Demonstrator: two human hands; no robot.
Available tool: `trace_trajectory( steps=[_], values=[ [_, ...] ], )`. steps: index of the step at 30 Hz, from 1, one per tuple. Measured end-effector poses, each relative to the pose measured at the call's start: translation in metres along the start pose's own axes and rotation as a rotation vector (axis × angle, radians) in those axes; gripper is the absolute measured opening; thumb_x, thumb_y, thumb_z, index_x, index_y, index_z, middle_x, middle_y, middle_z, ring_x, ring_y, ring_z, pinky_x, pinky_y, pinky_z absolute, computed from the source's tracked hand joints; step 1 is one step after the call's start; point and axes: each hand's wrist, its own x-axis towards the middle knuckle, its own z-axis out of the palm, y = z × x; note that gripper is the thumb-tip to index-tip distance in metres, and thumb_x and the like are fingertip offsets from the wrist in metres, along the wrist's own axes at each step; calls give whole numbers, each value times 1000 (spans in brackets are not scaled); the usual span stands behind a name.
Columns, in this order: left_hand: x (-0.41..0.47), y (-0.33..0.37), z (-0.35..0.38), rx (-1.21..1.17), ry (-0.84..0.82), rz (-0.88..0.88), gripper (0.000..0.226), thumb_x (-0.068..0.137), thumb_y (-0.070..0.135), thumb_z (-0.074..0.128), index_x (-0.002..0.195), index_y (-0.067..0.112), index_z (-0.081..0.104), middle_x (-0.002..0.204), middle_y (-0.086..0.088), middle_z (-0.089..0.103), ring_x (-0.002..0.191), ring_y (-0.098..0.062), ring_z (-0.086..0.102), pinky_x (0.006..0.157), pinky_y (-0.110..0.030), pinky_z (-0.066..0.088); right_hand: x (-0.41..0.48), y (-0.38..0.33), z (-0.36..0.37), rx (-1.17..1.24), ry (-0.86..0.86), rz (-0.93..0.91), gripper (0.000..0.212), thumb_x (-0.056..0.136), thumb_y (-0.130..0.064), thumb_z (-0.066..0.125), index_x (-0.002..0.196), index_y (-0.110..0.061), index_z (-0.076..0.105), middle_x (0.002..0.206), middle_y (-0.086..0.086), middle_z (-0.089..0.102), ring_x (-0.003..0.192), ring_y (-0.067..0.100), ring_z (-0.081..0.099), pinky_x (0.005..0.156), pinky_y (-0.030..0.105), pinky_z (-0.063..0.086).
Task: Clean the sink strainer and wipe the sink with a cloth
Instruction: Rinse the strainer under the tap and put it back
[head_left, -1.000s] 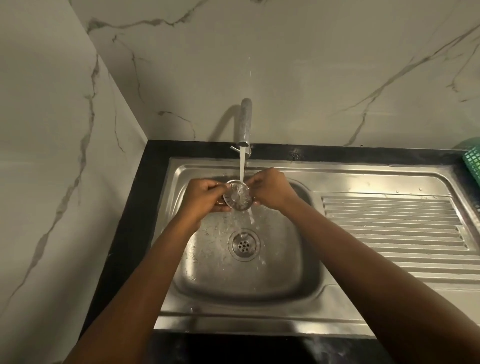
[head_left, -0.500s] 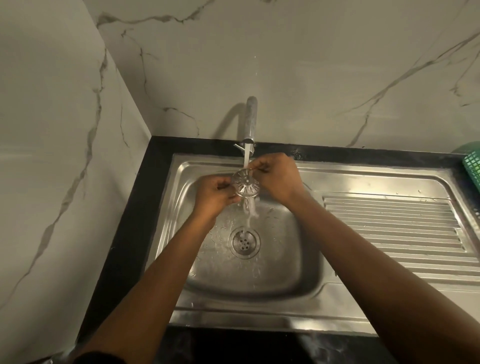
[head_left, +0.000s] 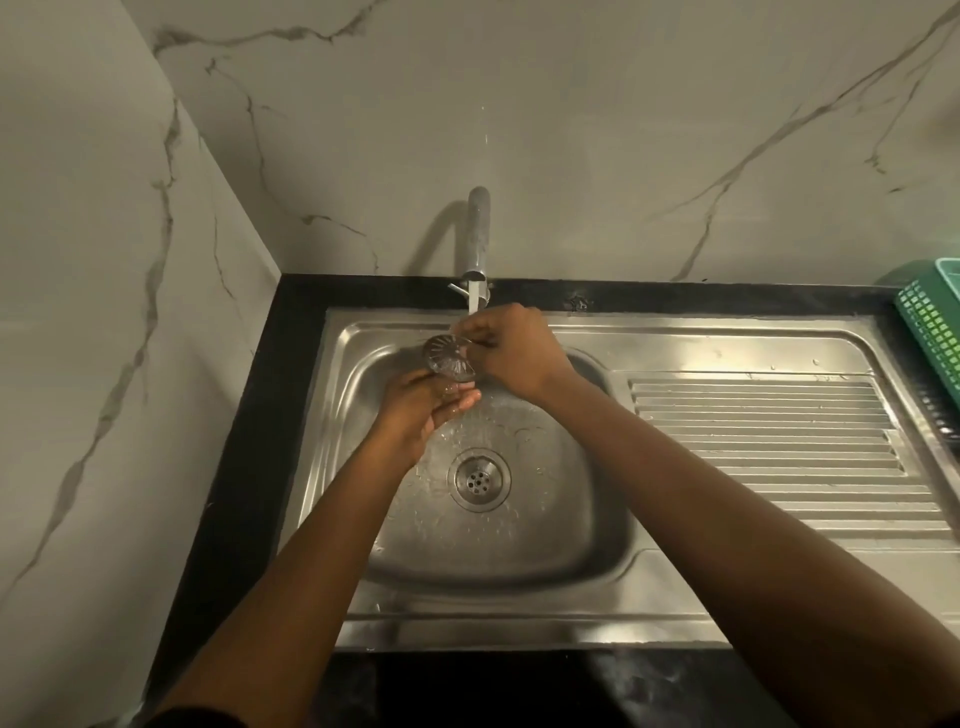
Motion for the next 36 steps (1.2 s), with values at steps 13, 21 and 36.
trace_trajectory(
  steps=[13, 21, 36],
  values=[
    [1, 18, -4, 368, 154, 418, 12, 98, 21, 76, 106, 17, 83, 97, -7, 85, 90, -29, 83, 88, -52, 66, 4, 36, 21, 293, 176, 350, 19, 87, -4, 74, 100, -16, 72, 97, 0, 78, 88, 16, 75, 80, 33, 64],
    [1, 19, -1, 369, 92, 307, 18, 105, 18, 65, 97, 13, 80, 90, -10, 83, 79, -21, 83, 69, -31, 67, 0, 36, 5, 252, 184, 385, 21, 84, -10, 80, 75, -27, 73, 67, -10, 76, 57, 8, 73, 57, 31, 64],
    [36, 35, -3, 508, 234, 327, 10, 96, 13, 76, 97, 22, 79, 97, -2, 82, 92, -23, 81, 94, -47, 65, -43, 81, -8, 475, 184, 547, 16, 80, 4, 80, 79, -12, 74, 71, 3, 78, 62, 21, 77, 59, 33, 64]
  ],
)
